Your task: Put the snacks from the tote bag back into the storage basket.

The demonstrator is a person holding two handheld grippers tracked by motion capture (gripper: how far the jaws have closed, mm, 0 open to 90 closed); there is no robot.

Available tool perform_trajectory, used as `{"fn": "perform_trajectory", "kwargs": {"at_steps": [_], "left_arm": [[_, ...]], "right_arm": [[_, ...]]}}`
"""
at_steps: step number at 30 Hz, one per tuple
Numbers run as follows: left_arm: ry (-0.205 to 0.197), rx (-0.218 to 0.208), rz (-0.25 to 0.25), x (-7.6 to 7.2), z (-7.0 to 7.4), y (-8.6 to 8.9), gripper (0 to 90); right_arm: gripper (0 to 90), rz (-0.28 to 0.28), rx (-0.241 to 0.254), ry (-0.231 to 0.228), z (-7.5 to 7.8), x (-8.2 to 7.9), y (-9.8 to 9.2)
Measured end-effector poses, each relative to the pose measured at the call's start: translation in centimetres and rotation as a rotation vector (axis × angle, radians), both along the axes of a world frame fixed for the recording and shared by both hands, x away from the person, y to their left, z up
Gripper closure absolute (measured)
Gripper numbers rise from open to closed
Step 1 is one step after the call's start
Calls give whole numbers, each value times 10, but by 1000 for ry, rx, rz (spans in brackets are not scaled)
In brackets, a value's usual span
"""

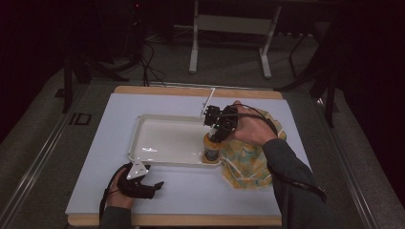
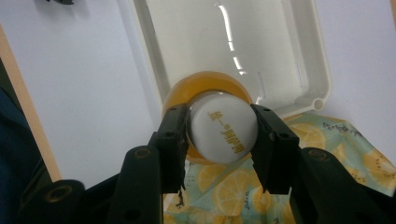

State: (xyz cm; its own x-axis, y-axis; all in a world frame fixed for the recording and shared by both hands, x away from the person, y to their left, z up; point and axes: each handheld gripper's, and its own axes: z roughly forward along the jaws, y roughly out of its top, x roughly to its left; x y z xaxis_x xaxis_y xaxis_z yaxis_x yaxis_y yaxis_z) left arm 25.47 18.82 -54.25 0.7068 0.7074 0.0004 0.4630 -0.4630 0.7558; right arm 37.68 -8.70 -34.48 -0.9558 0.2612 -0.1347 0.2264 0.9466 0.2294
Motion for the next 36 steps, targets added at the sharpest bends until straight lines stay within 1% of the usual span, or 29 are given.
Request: {"fn": "perform_trajectory", "kwargs": {"at_steps": [15,24,26,30,36], "left_arm": [[3,-2,2,0,0,0,195],[5,0,2,1,0,0,195],[8,3,0,1,0,0,195],[9,3,-1,1,0,0,195],[11,6,0,1,0,-1,195]], "right_arm": [[588,13,-30,15,-9,-2,1],[587,-1,-39,15,-11,-2,2],[587,-23,-45,19,-11,-2,3],[587,-42,-52,21,-11,-1,5],[582,-41,-49,9,-12,-2,7]]}}
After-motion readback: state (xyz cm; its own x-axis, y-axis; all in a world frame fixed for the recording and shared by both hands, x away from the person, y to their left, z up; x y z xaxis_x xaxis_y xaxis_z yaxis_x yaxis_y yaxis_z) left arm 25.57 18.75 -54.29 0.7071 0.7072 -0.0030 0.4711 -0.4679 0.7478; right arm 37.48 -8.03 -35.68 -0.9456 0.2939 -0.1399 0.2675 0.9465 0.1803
